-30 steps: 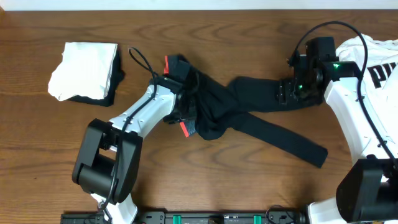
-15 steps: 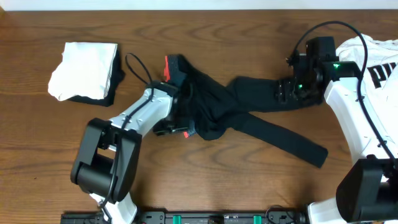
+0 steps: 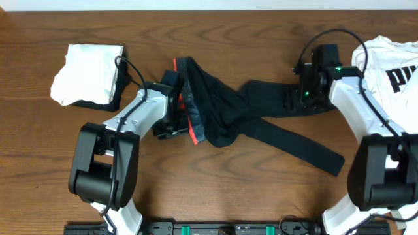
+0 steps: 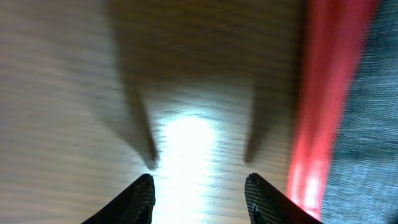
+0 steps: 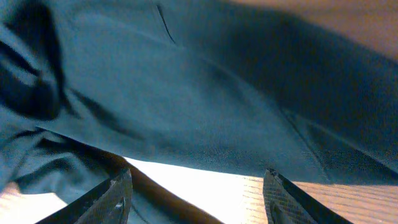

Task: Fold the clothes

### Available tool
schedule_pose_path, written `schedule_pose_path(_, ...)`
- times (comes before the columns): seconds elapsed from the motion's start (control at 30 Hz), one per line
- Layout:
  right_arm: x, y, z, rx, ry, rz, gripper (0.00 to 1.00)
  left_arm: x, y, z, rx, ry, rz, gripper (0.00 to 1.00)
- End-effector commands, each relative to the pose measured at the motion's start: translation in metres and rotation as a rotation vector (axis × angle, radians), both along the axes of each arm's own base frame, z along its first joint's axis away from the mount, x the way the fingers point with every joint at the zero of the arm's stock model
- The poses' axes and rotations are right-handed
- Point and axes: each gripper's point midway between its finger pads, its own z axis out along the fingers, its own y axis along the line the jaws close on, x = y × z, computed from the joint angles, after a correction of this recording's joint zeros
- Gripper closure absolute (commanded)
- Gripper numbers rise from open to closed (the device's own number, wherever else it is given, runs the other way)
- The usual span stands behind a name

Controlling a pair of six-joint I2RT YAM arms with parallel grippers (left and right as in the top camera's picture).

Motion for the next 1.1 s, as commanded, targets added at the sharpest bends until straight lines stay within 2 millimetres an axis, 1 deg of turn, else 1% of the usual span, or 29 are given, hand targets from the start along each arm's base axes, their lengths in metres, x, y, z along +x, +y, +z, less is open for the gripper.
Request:
schedule_pose_path(0.0,0.001,-0.002,-0.009,0.001,0.014,0.017,0.34,-0.002,-0.015,0.002,-0.096,0.011,-0.007,0.5)
schedule_pose_path(0.17,0.004,-0.002,-0.011,0.002,0.005,0.017,0.34,0.002,-0.019,0.003,-0.115,-0.002,0.012,0.5)
schedule_pose_path(0.3,0.005,-0.002,-0.011,0.002,-0.001,0.017,0.33,0.002,-0.029,0.005,-0.172,0.005,0.022,0.5)
schedule_pose_path(0.37,0.006,-0.002,-0.01,0.002,-0.003,0.017,0.33,0.003,-0.031,0.006,-0.182,0.003,0.021,0.49)
schedule_pose_path(0.4,0.006,-0.002,-0.01,0.0,-0.005,0.016,0.33,0.003,-0.031,0.006,-0.182,0.001,0.022,0.45)
schedule_pose_path(0.43,0.006,-0.002,-0.011,-0.003,-0.006,0.015,0.33,0.004,-0.031,0.006,-0.183,-0.002,0.023,0.45)
schedule_pose_path(0.7,0.009,-0.003,-0.01,-0.005,-0.016,0.015,0.32,0.01,-0.033,0.004,-0.179,-0.023,0.053,0.45)
schedule_pose_path(0.8,0.009,-0.003,-0.01,-0.004,-0.017,0.015,0.32,0.011,-0.037,0.003,-0.184,-0.036,0.052,0.45)
schedule_pose_path(0.93,0.009,-0.003,-0.01,-0.005,-0.017,0.015,0.31,0.011,-0.041,-0.001,-0.139,-0.06,0.041,0.45)
schedule_pose_path(0.97,0.009,-0.003,-0.01,-0.005,-0.017,0.015,0.31,0.011,-0.042,-0.002,-0.128,-0.067,0.036,0.46)
schedule_pose_path(1.0,0.009,-0.003,-0.01,-0.005,-0.017,0.015,0.31,0.011,-0.044,-0.002,-0.121,-0.072,0.03,0.59)
schedule_pose_path(1.03,0.009,-0.003,-0.01,-0.005,-0.016,0.015,0.31,0.011,-0.047,-0.002,-0.122,-0.076,0.021,0.74)
schedule_pose_path(1.07,0.008,-0.003,-0.011,-0.005,-0.015,0.015,0.32,0.011,-0.048,-0.002,-0.123,-0.079,0.017,0.81)
